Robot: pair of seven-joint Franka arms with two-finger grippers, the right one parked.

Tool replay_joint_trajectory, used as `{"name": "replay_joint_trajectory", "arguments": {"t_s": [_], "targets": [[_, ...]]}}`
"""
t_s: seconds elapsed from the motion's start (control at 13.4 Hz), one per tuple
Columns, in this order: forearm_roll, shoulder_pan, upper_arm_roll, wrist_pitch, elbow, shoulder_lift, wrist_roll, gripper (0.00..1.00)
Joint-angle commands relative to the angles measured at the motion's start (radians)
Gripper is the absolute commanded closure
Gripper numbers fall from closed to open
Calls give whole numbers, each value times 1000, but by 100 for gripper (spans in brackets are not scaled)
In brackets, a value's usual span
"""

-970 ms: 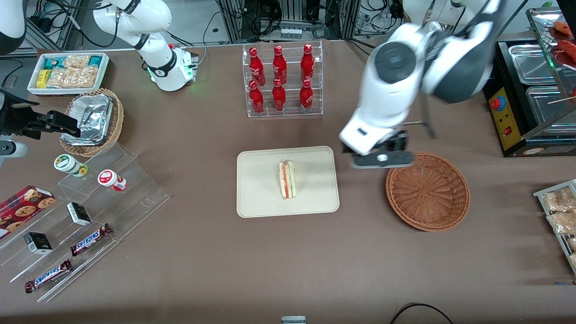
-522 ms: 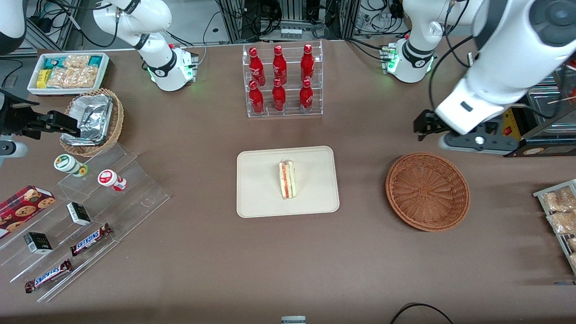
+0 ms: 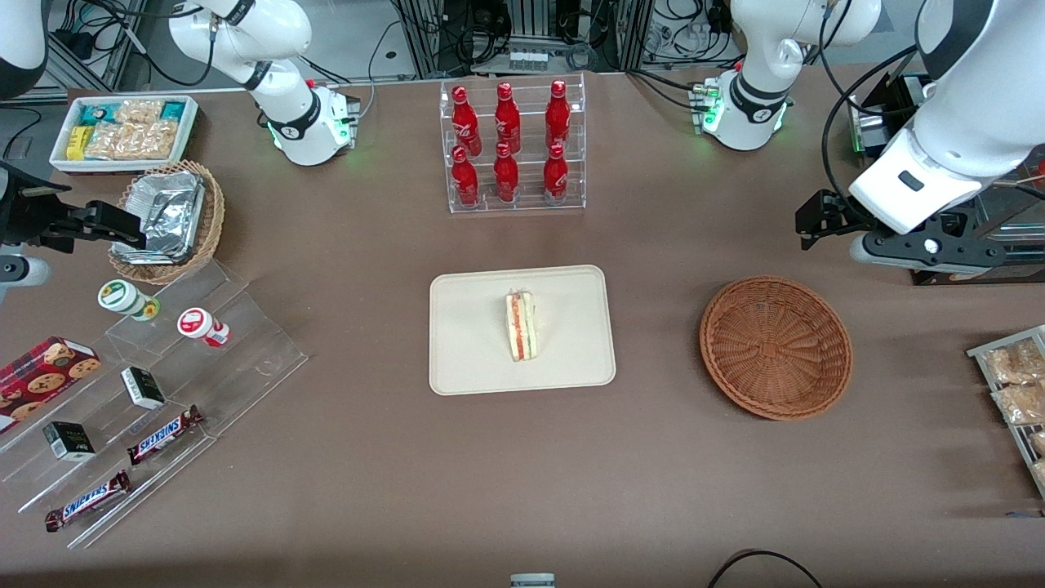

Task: Place sandwich from basket to tray

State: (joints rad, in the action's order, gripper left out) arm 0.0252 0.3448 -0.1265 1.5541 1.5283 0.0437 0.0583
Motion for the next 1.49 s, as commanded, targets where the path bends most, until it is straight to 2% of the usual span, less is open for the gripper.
{"name": "replay_joint_trajectory", "arguments": {"t_s": [0.0, 0.07, 0.3, 0.52, 1.12, 1.42], "targets": [[-17, -73, 13, -2, 16, -19, -15, 1], [-27, -125, 90, 1, 10, -19, -15, 1], [-24, -280, 207, -6, 1, -22, -43, 1], [-37, -338, 214, -9, 1, -22, -71, 0], [-31, -346, 214, -68, 33, -114, 3, 0], [-31, -357, 211, -66, 18, -99, -6, 0]]}}
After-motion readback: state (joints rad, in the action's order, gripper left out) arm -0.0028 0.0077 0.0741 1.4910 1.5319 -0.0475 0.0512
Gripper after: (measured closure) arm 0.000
